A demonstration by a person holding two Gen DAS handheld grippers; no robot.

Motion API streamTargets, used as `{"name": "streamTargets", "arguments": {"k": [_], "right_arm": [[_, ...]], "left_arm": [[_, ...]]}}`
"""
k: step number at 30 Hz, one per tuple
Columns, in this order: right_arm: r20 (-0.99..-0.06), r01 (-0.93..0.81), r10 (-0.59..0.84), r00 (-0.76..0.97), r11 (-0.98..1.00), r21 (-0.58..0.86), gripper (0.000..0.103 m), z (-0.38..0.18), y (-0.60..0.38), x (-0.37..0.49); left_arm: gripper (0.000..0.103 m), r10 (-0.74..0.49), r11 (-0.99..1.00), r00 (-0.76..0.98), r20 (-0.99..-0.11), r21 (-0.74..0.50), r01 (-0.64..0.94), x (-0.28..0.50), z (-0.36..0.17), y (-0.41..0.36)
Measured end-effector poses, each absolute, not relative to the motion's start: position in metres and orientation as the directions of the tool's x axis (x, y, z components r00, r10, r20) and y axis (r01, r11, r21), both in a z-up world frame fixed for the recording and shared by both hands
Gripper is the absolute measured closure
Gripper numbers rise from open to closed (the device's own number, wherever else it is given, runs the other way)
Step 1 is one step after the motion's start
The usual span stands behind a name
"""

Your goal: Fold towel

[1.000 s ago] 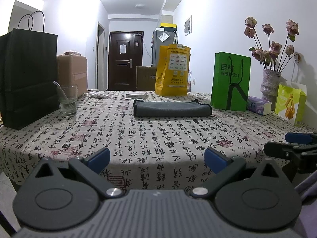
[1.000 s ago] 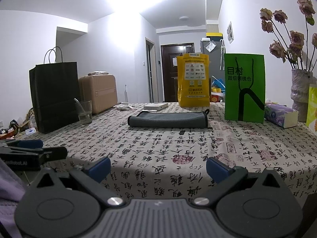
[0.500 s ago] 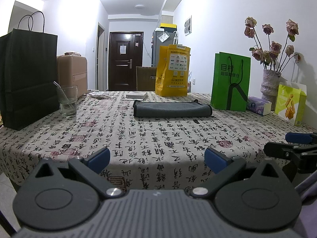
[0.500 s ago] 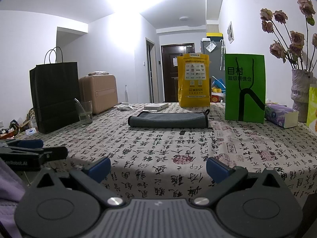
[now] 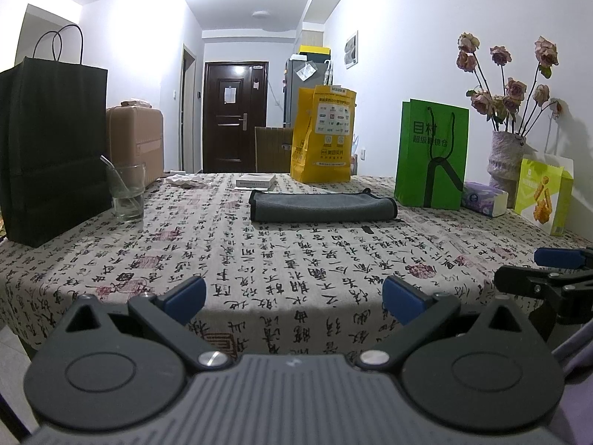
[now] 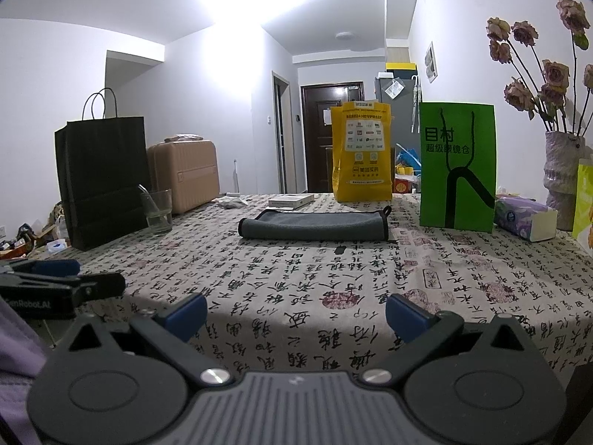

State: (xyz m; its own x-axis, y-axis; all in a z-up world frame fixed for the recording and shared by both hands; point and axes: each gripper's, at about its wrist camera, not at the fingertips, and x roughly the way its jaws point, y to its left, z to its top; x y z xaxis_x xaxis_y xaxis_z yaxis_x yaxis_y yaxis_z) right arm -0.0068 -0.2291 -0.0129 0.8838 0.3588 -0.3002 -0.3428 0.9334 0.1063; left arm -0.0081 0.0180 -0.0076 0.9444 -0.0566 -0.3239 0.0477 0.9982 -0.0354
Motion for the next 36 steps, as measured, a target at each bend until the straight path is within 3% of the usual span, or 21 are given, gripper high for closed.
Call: {"name": "streamTargets", "arguments": {"k": [36], "right_arm": [[-0.300,-0.347,0.363,0.882,0.932,0.107,0.000,-0.0127,-0.2301,-0.0030]], "left_arm": [[0.000,-0.070,0.997,0.944,-0.323,-0.039,0.061,-0.0058,-0.0042,0.0173]]}}
